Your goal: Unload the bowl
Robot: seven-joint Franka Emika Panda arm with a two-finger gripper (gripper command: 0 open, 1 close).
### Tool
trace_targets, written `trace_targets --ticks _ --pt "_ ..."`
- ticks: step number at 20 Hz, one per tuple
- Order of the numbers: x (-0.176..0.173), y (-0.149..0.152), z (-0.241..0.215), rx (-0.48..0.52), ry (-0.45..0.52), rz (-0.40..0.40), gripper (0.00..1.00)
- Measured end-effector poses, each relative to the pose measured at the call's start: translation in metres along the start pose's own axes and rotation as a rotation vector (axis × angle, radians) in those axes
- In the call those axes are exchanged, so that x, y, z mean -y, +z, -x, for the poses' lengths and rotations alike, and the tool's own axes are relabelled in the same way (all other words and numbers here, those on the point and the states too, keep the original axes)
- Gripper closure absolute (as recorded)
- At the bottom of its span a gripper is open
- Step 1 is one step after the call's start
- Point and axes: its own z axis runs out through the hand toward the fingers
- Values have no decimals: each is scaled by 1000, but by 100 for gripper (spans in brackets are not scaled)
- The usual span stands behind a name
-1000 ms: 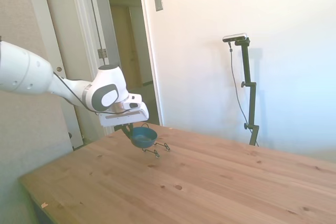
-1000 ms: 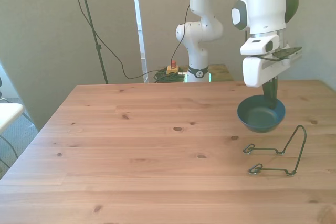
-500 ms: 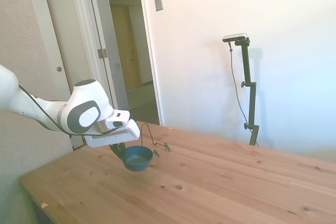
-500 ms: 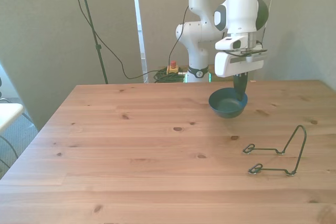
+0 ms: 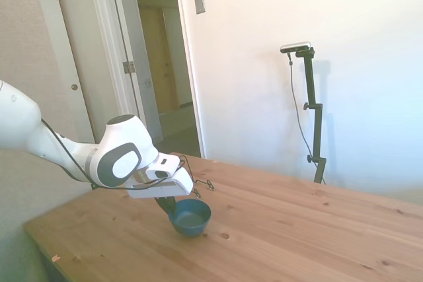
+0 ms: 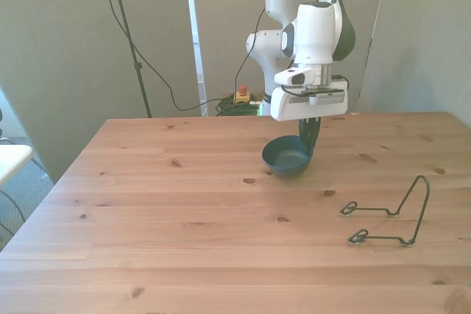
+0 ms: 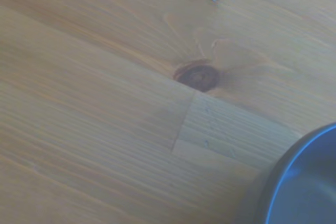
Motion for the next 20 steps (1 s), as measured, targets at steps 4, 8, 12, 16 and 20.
trace_targets --ticks 4,8,12,16,20 --pt "0 12 -6 10 17 17 100" --pt "0 18 -11 11 56 49 0" --pt "1 19 -16 21 78 59 0" --pt "2 23 -17 31 84 64 0" --pt "2 22 -18 29 100 64 0"
